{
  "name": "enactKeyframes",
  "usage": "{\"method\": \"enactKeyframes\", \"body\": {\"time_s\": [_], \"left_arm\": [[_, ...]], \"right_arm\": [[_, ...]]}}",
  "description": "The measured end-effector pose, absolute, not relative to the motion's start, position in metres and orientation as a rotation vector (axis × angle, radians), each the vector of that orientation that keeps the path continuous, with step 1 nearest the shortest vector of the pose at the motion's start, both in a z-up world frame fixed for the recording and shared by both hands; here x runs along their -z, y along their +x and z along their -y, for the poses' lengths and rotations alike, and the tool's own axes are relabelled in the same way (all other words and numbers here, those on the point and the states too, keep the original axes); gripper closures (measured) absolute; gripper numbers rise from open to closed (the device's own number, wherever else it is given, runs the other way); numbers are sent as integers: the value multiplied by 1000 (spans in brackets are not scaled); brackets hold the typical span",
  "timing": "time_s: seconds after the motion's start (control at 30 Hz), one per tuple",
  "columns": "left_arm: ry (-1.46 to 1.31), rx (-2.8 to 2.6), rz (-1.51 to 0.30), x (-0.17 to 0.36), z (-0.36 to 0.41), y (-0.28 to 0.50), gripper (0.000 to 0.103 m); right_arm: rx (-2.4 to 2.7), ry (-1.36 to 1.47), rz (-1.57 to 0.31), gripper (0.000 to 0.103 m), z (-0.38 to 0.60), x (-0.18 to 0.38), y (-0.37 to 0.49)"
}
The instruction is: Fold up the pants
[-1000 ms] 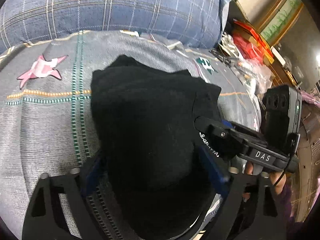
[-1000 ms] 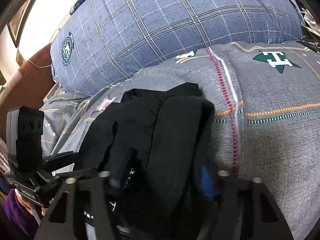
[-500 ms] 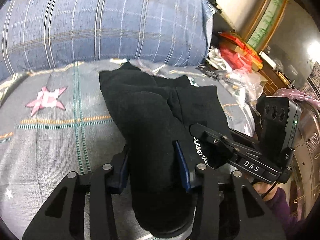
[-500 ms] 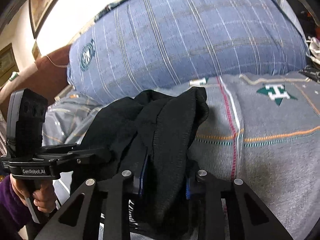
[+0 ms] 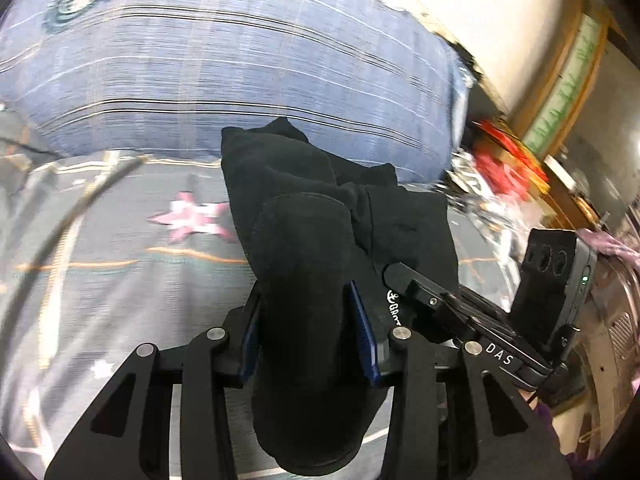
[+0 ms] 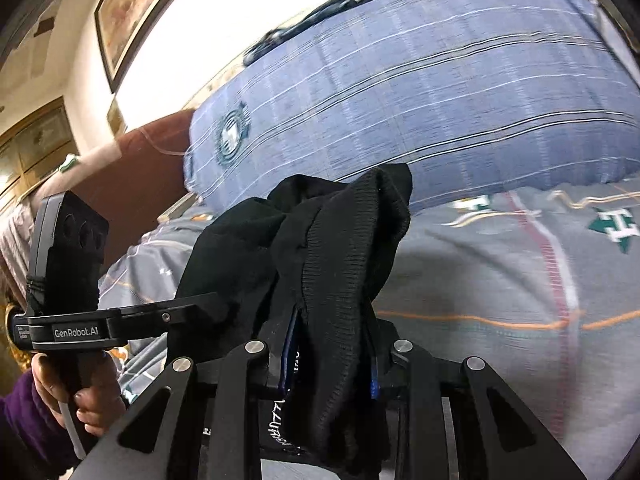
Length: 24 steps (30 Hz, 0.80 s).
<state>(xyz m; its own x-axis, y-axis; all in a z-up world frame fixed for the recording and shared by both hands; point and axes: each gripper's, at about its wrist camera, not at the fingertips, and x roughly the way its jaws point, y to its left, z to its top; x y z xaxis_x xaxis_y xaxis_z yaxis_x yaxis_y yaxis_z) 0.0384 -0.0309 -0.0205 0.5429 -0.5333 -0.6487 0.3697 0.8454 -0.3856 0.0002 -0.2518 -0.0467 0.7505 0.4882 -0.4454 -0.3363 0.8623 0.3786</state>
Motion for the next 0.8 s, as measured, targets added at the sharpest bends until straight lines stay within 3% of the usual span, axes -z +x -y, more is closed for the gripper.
{"method": "enactKeyframes", "body": {"time_s": [0.23,0.33,0.6,0.8], "left_arm": [[-120,310,-943,67,14,65,64],[-114,244,-962,83,14,68,57],[-9,198,-854,57,21,54,52],[95,185,-729,31,38,35,40]], "right_arm": [[-421,227,-703,75,194,78,41],[-340,147,-802,52,179,101,56],[-280,46,-774,45,177,93,44],[-188,-87,-677,35,174,75,30]]}}
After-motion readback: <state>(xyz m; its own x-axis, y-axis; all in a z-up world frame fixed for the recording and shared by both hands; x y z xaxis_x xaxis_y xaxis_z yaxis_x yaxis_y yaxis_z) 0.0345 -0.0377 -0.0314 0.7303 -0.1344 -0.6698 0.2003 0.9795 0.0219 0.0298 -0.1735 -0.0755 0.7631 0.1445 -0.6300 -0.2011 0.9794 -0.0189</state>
